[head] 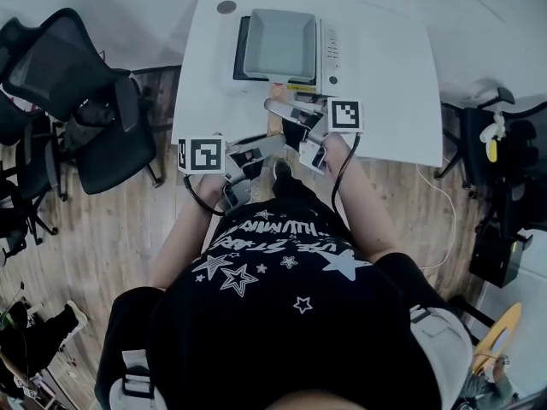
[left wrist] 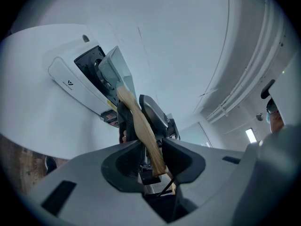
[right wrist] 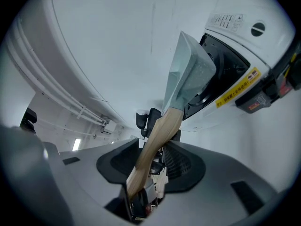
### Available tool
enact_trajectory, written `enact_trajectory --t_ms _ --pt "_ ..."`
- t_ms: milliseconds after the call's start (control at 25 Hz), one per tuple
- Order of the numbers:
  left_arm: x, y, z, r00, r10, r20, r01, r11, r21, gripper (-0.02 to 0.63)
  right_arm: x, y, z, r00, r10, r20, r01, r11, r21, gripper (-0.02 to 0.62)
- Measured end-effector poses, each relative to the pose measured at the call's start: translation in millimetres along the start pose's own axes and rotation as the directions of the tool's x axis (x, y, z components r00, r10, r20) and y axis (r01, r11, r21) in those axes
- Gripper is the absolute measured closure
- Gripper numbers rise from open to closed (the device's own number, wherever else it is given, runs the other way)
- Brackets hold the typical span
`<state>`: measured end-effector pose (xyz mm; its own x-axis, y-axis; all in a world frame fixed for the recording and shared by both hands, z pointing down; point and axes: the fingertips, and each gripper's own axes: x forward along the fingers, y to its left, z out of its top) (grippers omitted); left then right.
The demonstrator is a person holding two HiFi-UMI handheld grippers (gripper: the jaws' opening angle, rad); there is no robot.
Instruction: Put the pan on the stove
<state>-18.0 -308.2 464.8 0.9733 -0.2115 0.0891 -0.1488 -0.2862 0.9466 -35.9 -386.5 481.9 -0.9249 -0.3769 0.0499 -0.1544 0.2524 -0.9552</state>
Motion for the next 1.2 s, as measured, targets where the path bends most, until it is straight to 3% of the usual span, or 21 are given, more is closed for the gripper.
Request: enact_trajectory --t_ms 1200 --pt "0.2 9.4 -1.5 0.999 0.043 0.003 -0.043 0.999 -0.004 0.474 2.1 -9.3 -3.5 1.0 0.0 -0.026 0.001 1.0 0.021 0.431"
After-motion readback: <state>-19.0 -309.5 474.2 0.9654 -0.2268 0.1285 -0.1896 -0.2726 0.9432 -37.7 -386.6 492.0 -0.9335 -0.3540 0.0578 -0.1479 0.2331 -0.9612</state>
